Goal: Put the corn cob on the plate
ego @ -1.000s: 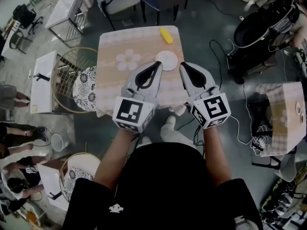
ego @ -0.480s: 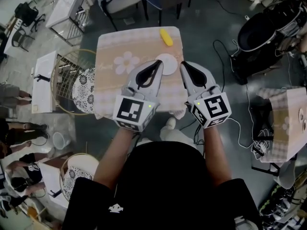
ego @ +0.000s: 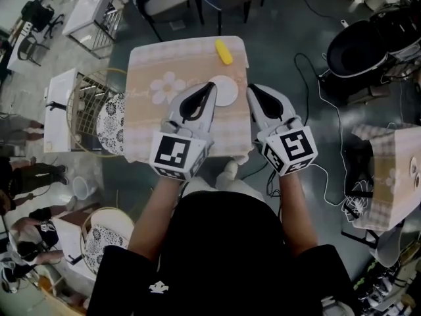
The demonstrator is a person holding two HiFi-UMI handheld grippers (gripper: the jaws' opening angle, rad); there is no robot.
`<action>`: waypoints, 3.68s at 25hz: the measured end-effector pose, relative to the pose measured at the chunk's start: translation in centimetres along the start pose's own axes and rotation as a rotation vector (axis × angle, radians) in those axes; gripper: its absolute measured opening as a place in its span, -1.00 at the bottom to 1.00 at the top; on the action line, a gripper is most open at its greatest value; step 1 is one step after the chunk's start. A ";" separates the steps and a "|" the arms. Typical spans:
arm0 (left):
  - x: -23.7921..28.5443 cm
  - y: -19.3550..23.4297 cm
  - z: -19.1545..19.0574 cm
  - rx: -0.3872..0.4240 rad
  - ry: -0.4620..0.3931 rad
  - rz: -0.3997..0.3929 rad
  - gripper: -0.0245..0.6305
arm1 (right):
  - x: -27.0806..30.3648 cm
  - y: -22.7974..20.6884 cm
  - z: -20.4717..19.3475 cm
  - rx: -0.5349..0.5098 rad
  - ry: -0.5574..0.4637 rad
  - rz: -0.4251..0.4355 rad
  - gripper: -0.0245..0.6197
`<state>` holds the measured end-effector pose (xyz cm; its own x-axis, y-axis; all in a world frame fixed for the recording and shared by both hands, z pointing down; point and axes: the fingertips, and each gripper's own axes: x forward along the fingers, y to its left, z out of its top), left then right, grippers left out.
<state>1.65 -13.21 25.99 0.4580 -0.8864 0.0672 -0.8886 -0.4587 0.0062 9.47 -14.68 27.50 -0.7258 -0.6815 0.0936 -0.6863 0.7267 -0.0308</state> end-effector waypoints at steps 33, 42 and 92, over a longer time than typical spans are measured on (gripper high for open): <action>7.7 8.5 -4.1 -0.075 0.087 -0.106 -0.90 | 9.9 -5.2 -4.4 0.019 0.150 -0.103 -0.92; 9.1 13.0 -7.8 -0.133 0.146 -0.085 -0.90 | 15.3 -7.1 -9.3 0.032 0.263 -0.116 -0.92; 7.0 23.5 -23.4 -0.342 0.355 -0.004 -0.90 | 33.9 -19.3 -39.3 0.080 0.896 -0.194 -0.08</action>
<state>-16.63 -28.78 49.91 0.4775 -0.7814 0.4017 -0.8714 -0.3624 0.3308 -0.04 -48.35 70.36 -0.3129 -0.4444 0.8394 -0.8174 0.5761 0.0003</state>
